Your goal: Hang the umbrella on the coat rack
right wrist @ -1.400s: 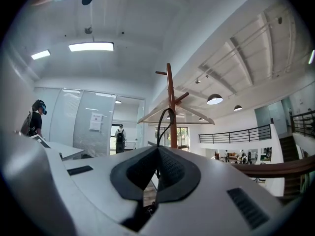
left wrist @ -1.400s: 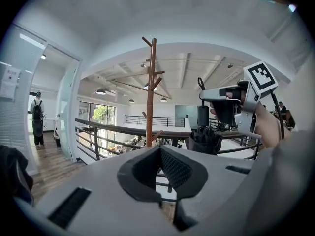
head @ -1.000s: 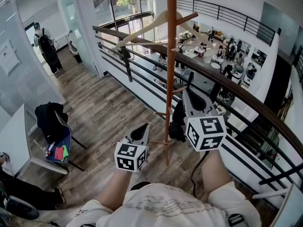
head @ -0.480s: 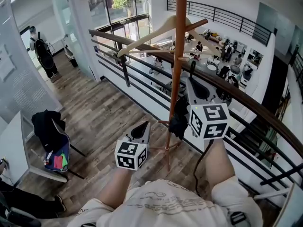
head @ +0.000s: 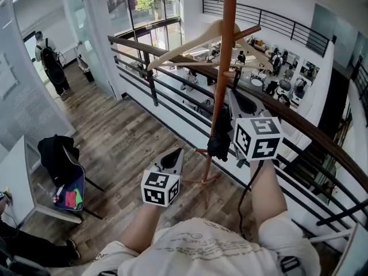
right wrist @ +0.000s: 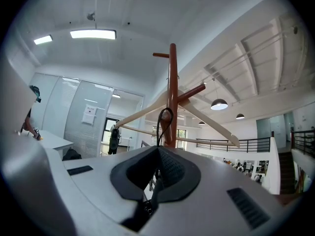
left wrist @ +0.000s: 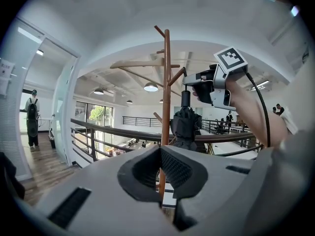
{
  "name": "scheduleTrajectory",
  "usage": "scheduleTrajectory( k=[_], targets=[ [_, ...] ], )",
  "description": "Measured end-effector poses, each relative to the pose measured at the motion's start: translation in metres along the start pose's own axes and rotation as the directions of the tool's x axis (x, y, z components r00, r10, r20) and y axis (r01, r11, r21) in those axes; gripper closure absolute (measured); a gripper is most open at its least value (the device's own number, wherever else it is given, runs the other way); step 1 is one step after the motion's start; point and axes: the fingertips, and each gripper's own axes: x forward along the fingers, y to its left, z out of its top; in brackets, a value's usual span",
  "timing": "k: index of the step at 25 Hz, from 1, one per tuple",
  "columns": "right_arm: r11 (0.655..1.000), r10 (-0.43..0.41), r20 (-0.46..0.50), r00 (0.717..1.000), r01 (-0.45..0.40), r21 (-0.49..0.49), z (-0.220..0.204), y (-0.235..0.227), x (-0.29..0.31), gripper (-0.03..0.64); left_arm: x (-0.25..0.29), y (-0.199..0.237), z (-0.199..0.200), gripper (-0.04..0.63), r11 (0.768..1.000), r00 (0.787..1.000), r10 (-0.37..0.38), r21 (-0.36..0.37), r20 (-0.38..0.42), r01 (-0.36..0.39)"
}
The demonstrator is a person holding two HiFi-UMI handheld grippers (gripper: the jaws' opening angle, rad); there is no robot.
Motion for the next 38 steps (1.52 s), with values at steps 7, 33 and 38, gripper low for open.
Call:
scheduleTrajectory(
  k=[7, 33, 38],
  targets=[
    [0.999, -0.012, -0.028, 1.000, 0.010, -0.048, 0.000, 0.004, 0.010, 0.614, -0.001, 0.006, -0.002, 0.591, 1.000, 1.000, 0.001, -0.008, 0.002, -0.001],
    [0.989, -0.085, -0.157, 0.984, 0.065, -0.132, -0.020, 0.005, 0.031, 0.614, -0.003, 0.024, -0.019, 0.591, 0.999, 1.000, -0.008, -0.051, 0.004, 0.008],
    [0.990, -0.096, -0.163, 0.982, 0.077, -0.118, -0.026, -0.002, 0.034, 0.614, 0.000, 0.021, -0.017, 0.591, 0.999, 1.000, -0.015, -0.052, 0.000, 0.015]
  ],
)
